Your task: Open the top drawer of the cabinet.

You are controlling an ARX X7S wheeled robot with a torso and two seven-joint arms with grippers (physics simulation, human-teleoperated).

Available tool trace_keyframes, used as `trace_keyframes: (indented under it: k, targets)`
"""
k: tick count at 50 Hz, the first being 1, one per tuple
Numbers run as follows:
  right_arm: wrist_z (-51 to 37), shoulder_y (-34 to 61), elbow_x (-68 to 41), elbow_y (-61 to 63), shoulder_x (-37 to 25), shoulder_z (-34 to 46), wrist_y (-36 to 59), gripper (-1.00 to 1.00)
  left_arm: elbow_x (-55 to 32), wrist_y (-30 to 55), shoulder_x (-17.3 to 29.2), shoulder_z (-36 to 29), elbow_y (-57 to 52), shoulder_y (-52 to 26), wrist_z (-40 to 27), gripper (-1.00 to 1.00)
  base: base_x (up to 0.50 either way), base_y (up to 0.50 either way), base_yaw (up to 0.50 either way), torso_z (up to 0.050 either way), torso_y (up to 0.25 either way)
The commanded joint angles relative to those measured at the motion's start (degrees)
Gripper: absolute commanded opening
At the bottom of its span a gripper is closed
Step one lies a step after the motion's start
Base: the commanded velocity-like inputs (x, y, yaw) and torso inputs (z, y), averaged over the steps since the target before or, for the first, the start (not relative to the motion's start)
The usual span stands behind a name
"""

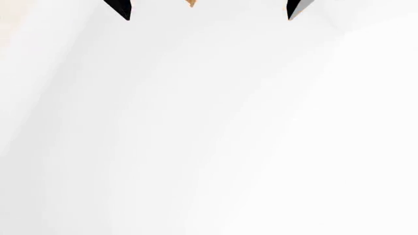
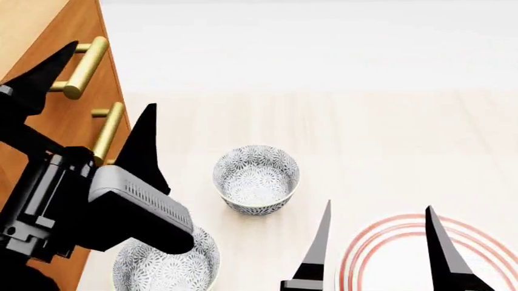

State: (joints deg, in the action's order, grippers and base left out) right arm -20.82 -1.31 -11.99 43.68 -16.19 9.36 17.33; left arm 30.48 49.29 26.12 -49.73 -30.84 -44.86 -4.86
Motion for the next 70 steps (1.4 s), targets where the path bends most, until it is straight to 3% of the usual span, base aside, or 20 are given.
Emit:
trace_keyframes:
  k: [1, 25, 70]
  targets:
    - [0.93, -0.02, 0.14, -0.56, 0.25, -0.63, -0.95, 1.0, 0.85, -1.01, -1.31, -1.68, 8.48, -4.15, 3.77, 1.0, 0.0, 0.0, 0.0, 0.0, 0.0]
    - [-0.05, 0.06, -0.87, 0.16, -0.76, -0.83, -0.81, 1.0, -0.04, 1.16, -2.99, -3.39, 18.74, -9.1, 7.99, 1.0, 0.0, 0.0, 0.0, 0.0, 0.0]
    - [-1.59, 0.15, -1.8, 0.3, -2.03, -0.25, -1.29, 1.0, -0.46, 0.53, -2.41, -2.56, 28.82, -10.11, 5.92, 1.0, 0.0, 0.0, 0.0, 0.0, 0.0]
